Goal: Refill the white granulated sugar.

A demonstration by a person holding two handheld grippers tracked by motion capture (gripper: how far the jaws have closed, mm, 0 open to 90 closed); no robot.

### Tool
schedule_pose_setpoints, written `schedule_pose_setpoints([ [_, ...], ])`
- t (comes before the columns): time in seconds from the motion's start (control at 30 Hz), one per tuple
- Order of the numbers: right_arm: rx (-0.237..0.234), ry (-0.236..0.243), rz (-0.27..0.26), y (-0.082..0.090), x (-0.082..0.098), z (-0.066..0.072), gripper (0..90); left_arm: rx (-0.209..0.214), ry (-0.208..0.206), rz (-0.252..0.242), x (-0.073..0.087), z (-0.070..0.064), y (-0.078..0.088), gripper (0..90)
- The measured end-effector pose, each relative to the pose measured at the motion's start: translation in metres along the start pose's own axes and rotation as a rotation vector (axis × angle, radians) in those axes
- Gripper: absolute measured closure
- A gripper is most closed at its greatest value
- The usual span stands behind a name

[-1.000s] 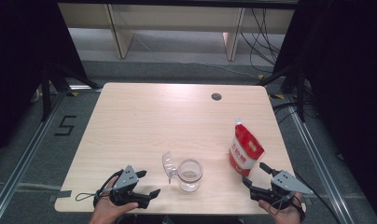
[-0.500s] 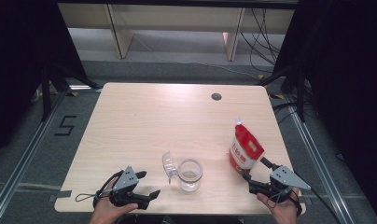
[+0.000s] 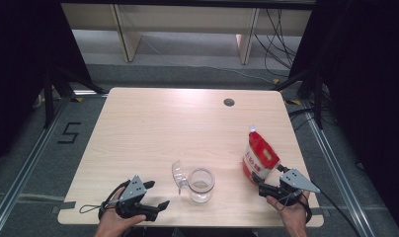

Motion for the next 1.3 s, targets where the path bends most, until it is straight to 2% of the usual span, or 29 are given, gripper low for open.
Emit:
schedule_pose_setpoints([
  [0.03, -0.007, -0.019, 0.011, -0.001, 0.000, 0.001, 16.0, -0.007, -0.004, 0.005, 0.000, 0.000, 0.000, 16.5],
  [0.07, -0.001, 0.001, -0.016, -0.006, 0.000, 0.000, 15.9, 0.002, -0.016, -0.001, 0.000, 0.001, 0.000, 16.5],
  [0.1, -0.001, 0.001, -0.016, -0.006, 0.000, 0.000, 15.9, 0.002, -0.016, -0.001, 0.000, 0.001, 0.000, 16.4],
  [0.17, 0.000, -0.022, -0.012, -0.009, 0.001, 0.003, 15.8, 0.000, 0.011, -0.009, -0.001, 0.002, 0.000, 16.4],
  [0.23, -0.018, -0.011, -0.017, -0.013, 0.001, 0.001, 15.6, -0.001, 0.022, -0.020, -0.001, 0.003, 0.001, 16.4],
  [0.27, -0.025, -0.012, -0.030, -0.016, 0.001, 0.000, 15.9, 0.002, 0.005, -0.026, -0.001, 0.005, 0.001, 16.4],
  [0.3, -0.025, -0.012, -0.030, -0.016, 0.001, 0.000, 15.9, 0.002, 0.005, -0.026, -0.001, 0.005, 0.001, 16.4],
  [0.33, -0.036, -0.035, -0.011, -0.015, 0.001, 0.002, 16.1, 0.000, 0.005, -0.020, -0.001, 0.005, 0.002, 16.4],
  [0.37, -0.058, -0.014, -0.022, -0.017, 0.000, 0.003, 16.8, 0.001, 0.006, -0.020, 0.000, 0.005, 0.002, 16.4],
  [0.4, -0.043, -0.008, -0.034, -0.019, 0.000, 0.004, 17.0, -0.002, 0.007, -0.017, -0.001, 0.004, 0.001, 16.5],
  [0.5, -0.054, -0.006, -0.019, -0.020, 0.000, 0.004, 17.3, 0.006, 0.001, -0.017, 0.000, 0.004, 0.001, 16.5],
  [0.53, -0.047, -0.005, -0.018, -0.019, 0.000, 0.004, 17.5, 0.008, 0.018, -0.022, 0.000, 0.003, -0.001, 16.5],
  [0.57, -0.047, -0.032, -0.027, -0.020, 0.001, 0.004, 18.0, 0.007, 0.026, -0.014, 0.000, 0.003, 0.000, 16.4],
  [0.63, -0.044, -0.032, -0.036, -0.020, 0.001, 0.004, 18.5, 0.006, 0.024, -0.014, 0.000, 0.002, 0.000, 16.4],
  [0.7, -0.073, -0.034, -0.038, -0.022, 0.002, 0.003, 19.7, 0.005, 0.023, -0.017, 0.000, 0.002, 0.001, 16.4],
  [0.73, -0.069, -0.049, -0.035, -0.023, 0.003, 0.004, 20.1, 0.007, -0.002, -0.019, -0.001, 0.003, 0.001, 16.4],
  [0.77, -0.069, -0.049, -0.035, -0.023, 0.003, 0.004, 20.1, 0.007, -0.002, -0.019, -0.001, 0.003, 0.001, 16.4],
  [0.8, -0.070, 0.016, -0.047, -0.026, 0.002, 0.001, 20.9, 0.004, 0.022, -0.018, 0.000, 0.002, 0.001, 16.5],
  [0.87, -0.058, 0.016, -0.040, -0.026, 0.002, 0.001, 20.9, 0.007, 0.023, -0.017, 0.000, 0.002, 0.000, 16.4],
  [0.9, -0.066, -0.007, -0.063, -0.028, 0.004, 0.003, 20.9, 0.007, 0.023, -0.015, 0.000, 0.002, 0.000, 16.4],
  [0.93, -0.055, -0.008, -0.046, -0.027, 0.003, 0.003, 21.0, 0.008, 0.024, -0.015, 0.000, 0.002, 0.000, 16.4],
  [0.97, -0.055, -0.001, -0.035, -0.028, 0.003, 0.002, 21.5, 0.008, 0.025, -0.015, 0.000, 0.001, 0.000, 16.4],
  [1.07, -0.061, -0.006, -0.044, -0.030, 0.004, 0.001, 23.2, 0.008, 0.023, -0.017, 0.000, 0.001, 0.000, 16.4],
  [1.13, -0.042, 0.000, -0.061, -0.030, 0.004, 0.000, 23.2, 0.004, 0.023, -0.011, 0.000, 0.002, -0.001, 16.4],
  [1.17, -0.040, 0.009, -0.032, -0.029, 0.003, -0.002, 23.2, 0.003, 0.009, 0.004, 0.000, 0.002, 0.000, 16.4],
  [1.2, -0.051, -0.008, -0.046, -0.031, 0.004, -0.002, 23.2, 0.002, 0.015, -0.013, 0.000, 0.001, -0.001, 16.4],
  [1.23, -0.047, -0.029, -0.054, -0.030, 0.006, -0.002, 23.3, 0.015, 0.015, -0.007, 0.000, 0.001, -0.001, 16.4],
  [1.3, -0.093, -0.053, -0.038, -0.032, 0.007, -0.003, 23.1, 0.016, 0.014, -0.012, 0.000, 0.001, -0.002, 16.4],
])
Point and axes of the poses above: each handheld gripper's, and its own axes: y roughly backward along the jaws, x roughly out of its underside, z roughly to its left, the point moved 1 cm from there along -y, roughly forward along the jaws, and after that the axes turned 11 degrees about -y, right-handed, at the moved point
